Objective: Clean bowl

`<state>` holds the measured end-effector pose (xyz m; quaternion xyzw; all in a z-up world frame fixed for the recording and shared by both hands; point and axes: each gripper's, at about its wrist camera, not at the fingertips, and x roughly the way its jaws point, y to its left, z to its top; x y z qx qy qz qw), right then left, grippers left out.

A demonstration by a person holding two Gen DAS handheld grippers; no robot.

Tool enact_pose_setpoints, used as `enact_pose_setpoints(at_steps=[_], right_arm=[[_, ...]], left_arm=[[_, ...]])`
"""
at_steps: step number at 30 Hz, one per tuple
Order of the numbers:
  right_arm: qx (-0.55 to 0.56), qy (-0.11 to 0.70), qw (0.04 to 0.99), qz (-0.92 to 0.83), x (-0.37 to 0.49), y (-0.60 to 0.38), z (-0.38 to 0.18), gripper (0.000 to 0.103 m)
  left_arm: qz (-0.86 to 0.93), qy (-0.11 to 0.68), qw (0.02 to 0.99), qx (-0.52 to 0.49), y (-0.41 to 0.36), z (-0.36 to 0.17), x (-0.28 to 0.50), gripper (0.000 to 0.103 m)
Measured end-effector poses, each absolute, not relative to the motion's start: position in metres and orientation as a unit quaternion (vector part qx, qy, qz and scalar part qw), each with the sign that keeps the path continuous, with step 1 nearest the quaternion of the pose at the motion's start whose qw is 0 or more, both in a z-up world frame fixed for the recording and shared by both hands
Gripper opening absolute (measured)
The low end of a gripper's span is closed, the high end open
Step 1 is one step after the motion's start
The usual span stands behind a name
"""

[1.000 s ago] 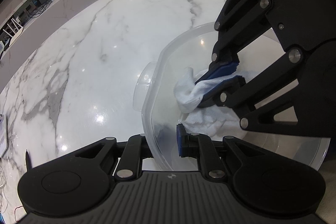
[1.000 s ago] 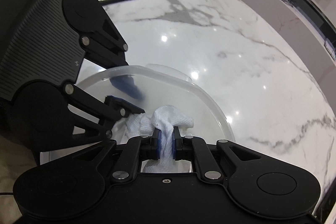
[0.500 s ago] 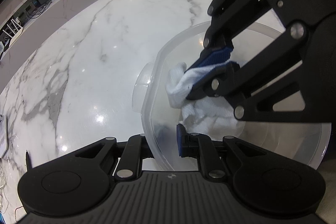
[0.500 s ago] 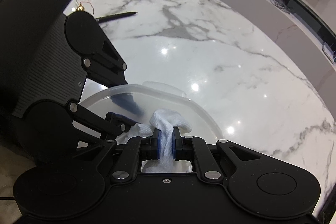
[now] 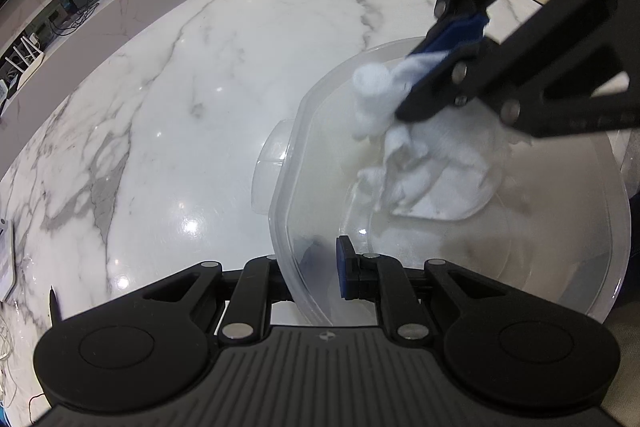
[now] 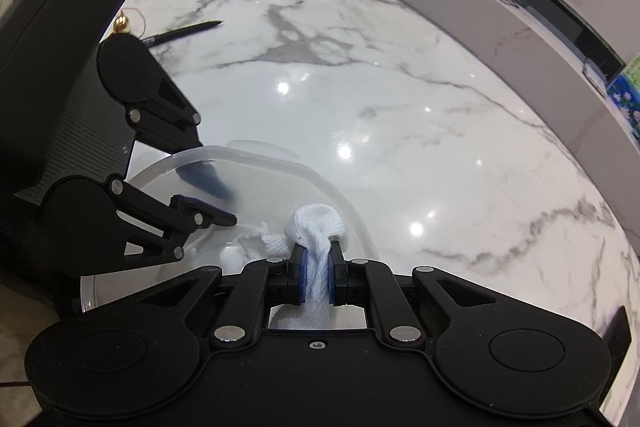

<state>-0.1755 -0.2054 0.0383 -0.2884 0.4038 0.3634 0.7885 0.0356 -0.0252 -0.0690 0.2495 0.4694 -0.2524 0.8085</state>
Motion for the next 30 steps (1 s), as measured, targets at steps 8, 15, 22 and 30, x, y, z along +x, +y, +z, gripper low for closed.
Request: enact_pose_setpoints(at_steps=[8, 15, 22, 30], right_arm=[[-0.286, 0.399, 0.794, 0.359, -0.195, -0.21, 0.04, 0.008], [-0.277, 0.38, 0.804, 0.364, -0.19, -0.202, 0.039, 0.008], [-0.26, 0.372, 0.806, 0.38, -0.194, -0.195, 0.039, 0.008], [-0.217, 0.377, 0.8, 0.414, -0.158, -0.183, 0.039, 0.008]], left_arm=[[-0.255, 0.467, 0.808, 0.252, -0.024, -0.07, 0.037, 0.012], [-0.255, 0.466, 0.808, 0.254, -0.024, -0.071, 0.037, 0.012], [-0.256, 0.464, 0.808, 0.256, -0.025, -0.072, 0.037, 0.012], [-0.256, 0.464, 0.808, 0.257, -0.026, -0.073, 0.038, 0.012]])
